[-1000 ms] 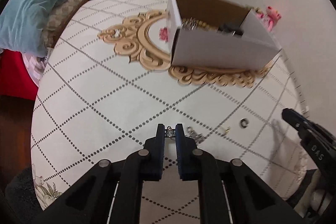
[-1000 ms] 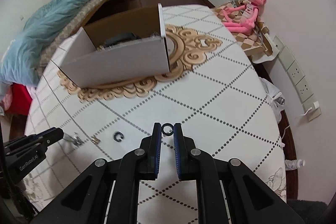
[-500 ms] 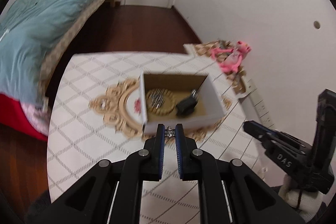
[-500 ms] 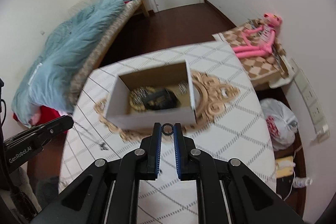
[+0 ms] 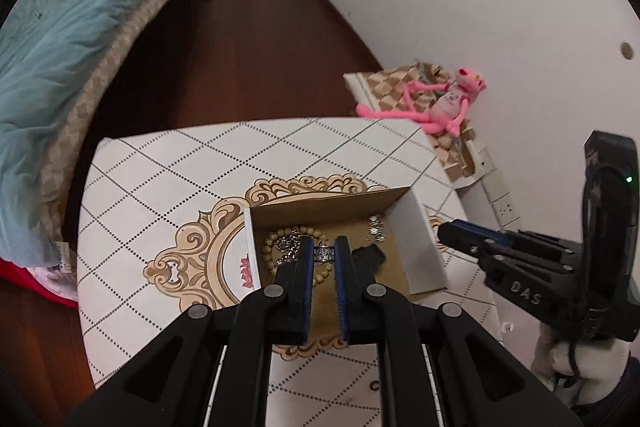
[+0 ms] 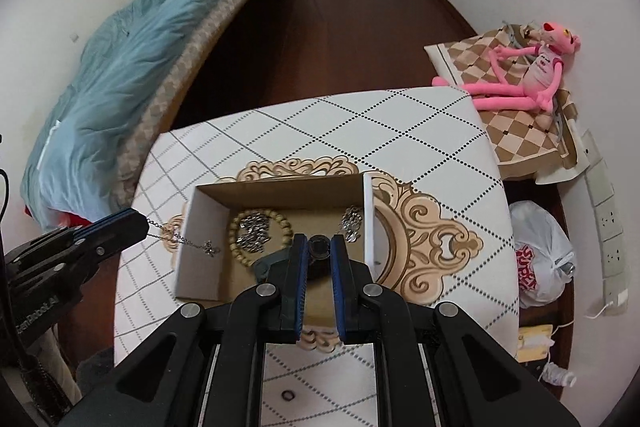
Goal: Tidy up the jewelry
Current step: 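Carry the earring and ring into the box and open both tools, then withdraw both tools from the box back toward the remaining small pieces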
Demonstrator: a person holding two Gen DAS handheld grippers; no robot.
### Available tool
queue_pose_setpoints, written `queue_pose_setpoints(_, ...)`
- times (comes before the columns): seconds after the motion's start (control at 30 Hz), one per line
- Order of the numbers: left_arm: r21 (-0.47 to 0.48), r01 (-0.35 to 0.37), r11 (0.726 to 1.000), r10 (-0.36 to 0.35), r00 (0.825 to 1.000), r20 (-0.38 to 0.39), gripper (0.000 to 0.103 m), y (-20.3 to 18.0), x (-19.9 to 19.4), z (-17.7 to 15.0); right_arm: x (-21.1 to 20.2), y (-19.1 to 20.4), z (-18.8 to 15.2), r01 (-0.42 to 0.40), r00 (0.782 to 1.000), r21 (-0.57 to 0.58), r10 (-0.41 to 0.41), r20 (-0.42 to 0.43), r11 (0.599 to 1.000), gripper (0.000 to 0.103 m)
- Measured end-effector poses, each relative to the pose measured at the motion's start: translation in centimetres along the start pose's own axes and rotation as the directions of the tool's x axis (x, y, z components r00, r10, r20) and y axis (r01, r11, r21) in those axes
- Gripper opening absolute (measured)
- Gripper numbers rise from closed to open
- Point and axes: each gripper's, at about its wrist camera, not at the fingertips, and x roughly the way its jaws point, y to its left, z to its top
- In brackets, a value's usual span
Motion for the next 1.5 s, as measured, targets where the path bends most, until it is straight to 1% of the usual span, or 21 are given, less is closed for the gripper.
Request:
queue_pose_setpoints(0.13, -0.031, 0.002, 1.0, -0.004, 0.999, -0.047, 0.007, 0.8, 1.8, 0.7, 2.0, -0.3, 1.4, 0.014, 0.999, -0.008, -0.015, -0.051, 1.0, 0.012)
queue_pose_setpoints(0.23, -0.069, -0.015, 0.997, 0.01, 0.998, -0.07, 0.01, 1.3, 2.3, 0.9, 3.1, -0.3, 1.9, 0.015, 0.996, -0.02, -0.017, -0.087, 1.0, 0.012)
queue_pose_setpoints(0.27, -0.074, -0.031, 0.997, 0.026, 0.997, -0.077, 0.014, 1.3, 2.4, 1.0, 3.5, -0.2, 2.0, 0.018, 0.995, -0.024, -0.02, -0.094, 1.0, 0.012)
queue_pose_setpoints(0.33, -0.074, -0.088, 0.993, 0.081, 0.993, -0.09, 0.035, 1.4, 2.8, 1.1, 4.4, 0.0, 2.5, 0.013, 0.992, -0.022, -0.016, -0.124, 1.0, 0.012)
queue_pose_setpoints(0.37, -0.076, -0.117, 0.99, 0.11, 0.99, -0.09, 0.068, 1.6, 2.8, 1.1, 4.8, 0.1, 2.7, 0.009, 0.99, -0.018, -0.011, -0.138, 1.0, 0.012)
queue_pose_setpoints(0.4, -0.081, -0.132, 0.988, 0.125, 0.988, -0.089, 0.087, 1.7, 2.9, 1.1, 5.4, 0.1, 2.9, 0.001, 0.987, -0.008, -0.002, -0.158, 1.0, 0.013)
queue_pose_setpoints(0.47, -0.098, -0.134, 0.986, 0.128, 0.99, -0.065, 0.087, 2.2, 2.4, 0.9, 6.0, 0.2, 3.1, -0.01, 0.983, 0.006, 0.011, -0.183, 1.0, 0.013)
queue_pose_setpoints(0.53, -0.103, -0.162, 0.981, 0.156, 0.986, -0.064, 0.087, 2.6, 2.2, 0.8, 6.1, 0.2, 3.2, -0.005, 0.984, 0.011, 0.007, -0.178, 1.0, 0.021)
queue_pose_setpoints(0.6, -0.106, -0.198, 0.974, 0.192, 0.979, -0.067, 0.088, 3.1, 2.0, 0.6, 6.0, 0.1, 3.2, -0.003, 0.985, 0.016, 0.005, -0.171, 1.0, 0.046)
queue_pose_setpoints(0.63, -0.107, -0.21, 0.972, 0.203, 0.977, -0.068, 0.089, 3.2, 2.0, 0.5, 5.8, -0.1, 3.1, -0.001, 0.987, 0.024, 0.005, -0.162, 1.0, 0.049)
queue_pose_setpoints(0.7, -0.115, -0.232, 0.966, 0.225, 0.972, -0.072, 0.09, 3.7, 1.8, -0.1, 5.5, -0.3, 3.1, -0.006, 0.988, 0.03, 0.011, -0.156, 1.0, 0.049)
queue_pose_setpoints(0.87, -0.115, -0.27, 0.956, 0.265, 0.962, -0.063, 0.091, 4.1, 1.4, -1.7, 4.4, -0.7, 2.8, 0.027, 0.992, 0.024, -0.024, -0.125, 0.999, 0.049)
queue_pose_setpoints(0.93, -0.112, -0.291, 0.95, 0.287, 0.956, -0.053, 0.095, 4.0, 1.1, -2.3, 3.8, -0.8, 2.4, 0.048, 0.993, 0.014, -0.046, -0.106, 0.999, 0.05)
queue_pose_setpoints(0.97, -0.107, -0.307, 0.946, 0.303, 0.952, -0.048, 0.103, 3.9, 1.0, -2.7, 3.4, -0.8, 2.1, 0.066, 0.993, 0.008, -0.065, -0.094, 0.998, 0.057)
queue_pose_setpoints(1.0, -0.104, -0.316, 0.943, 0.313, 0.949, -0.043, 0.103, 3.8, 0.9, -2.9, 3.0, -0.7, 1.7, 0.093, 0.992, -0.005, -0.093, -0.083, 0.996, 0.071)
queue_pose_setpoints(1.03, -0.101, -0.33, 0.939, 0.328, 0.944, -0.034, 0.103, 3.7, 0.7, -3.2, 2.7, -0.6, 1.4, 0.118, 0.99, -0.018, -0.119, -0.072, 0.993, 0.079)
queue_pose_setpoints(1.07, -0.097, -0.345, 0.934, 0.344, 0.939, -0.028, 0.103, 3.6, 0.5, -3.6, 2.3, -0.4, 0.9, 0.15, 0.987, -0.037, -0.152, -0.057, 0.988, 0.092)
queue_pose_setpoints(1.1, -0.096, -0.35, 0.932, 0.349, 0.937, -0.028, 0.103, 3.5, 0.4, -3.8, 2.0, -0.1, 0.3, 0.185, 0.981, -0.055, -0.187, -0.043, 0.981, 0.096)
queue_pose_setpoints(1.2, -0.104, -0.347, 0.932, 0.345, 0.938, -0.034, 0.103, 3.2, 0.1, -4.6, 1.5, 0.4, -1.3, 0.232, 0.971, -0.077, -0.235, -0.033, 0.97, 0.096)
queue_pose_setpoints(1.33, -0.105, -0.354, 0.929, 0.353, 0.935, -0.031, 0.103, 2.8, -0.8, -5.6, 0.4, 1.2, -3.2, 0.266, 0.963, -0.094, -0.269, -0.016, 0.959, 0.096)
queue_pose_setpoints(1.5, -0.102, -0.355, 0.929, 0.356, 0.934, -0.004, 0.103, 2.0, -2.7, -6.5, -1.9, 2.1, -4.5, 0.273, 0.962, -0.09, -0.272, 0.025, 0.958, 0.097)
